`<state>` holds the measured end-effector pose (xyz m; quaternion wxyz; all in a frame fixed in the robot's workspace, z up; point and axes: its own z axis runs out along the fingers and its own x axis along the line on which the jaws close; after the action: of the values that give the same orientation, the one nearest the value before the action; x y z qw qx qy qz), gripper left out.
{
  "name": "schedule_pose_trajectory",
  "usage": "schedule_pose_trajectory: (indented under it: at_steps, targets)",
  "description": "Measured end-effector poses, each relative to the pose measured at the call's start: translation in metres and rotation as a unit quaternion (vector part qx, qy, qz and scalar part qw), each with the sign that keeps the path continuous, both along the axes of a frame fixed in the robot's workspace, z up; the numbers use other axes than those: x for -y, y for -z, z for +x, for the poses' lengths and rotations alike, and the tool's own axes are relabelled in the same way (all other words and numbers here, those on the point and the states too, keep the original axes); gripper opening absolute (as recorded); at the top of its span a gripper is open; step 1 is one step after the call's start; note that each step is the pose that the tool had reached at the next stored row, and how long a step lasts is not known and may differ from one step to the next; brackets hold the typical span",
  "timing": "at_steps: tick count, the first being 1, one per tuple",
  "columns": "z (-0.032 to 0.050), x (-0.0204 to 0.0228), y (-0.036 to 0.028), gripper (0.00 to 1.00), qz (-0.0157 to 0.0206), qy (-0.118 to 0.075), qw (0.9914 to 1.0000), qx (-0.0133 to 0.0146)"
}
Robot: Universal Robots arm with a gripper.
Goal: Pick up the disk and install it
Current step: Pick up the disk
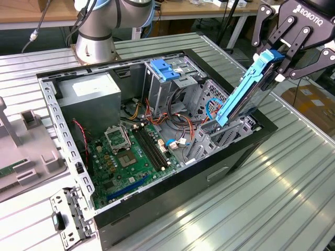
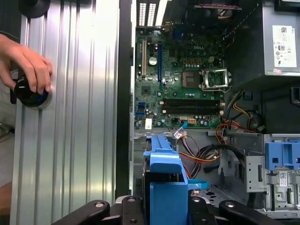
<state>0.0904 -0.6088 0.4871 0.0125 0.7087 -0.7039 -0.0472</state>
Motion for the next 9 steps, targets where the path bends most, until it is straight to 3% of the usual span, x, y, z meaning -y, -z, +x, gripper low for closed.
schedule_pose_trajectory:
  at_steps: [5, 9]
  targets:
    - [0.0162, 0.0004, 0.0008, 0.36, 0.0, 0.0, 1.0, -0.0018]
    - [0.0229, 0.0009, 0.0069, 0.36, 0.0001, 0.0, 1.0, -0.003]
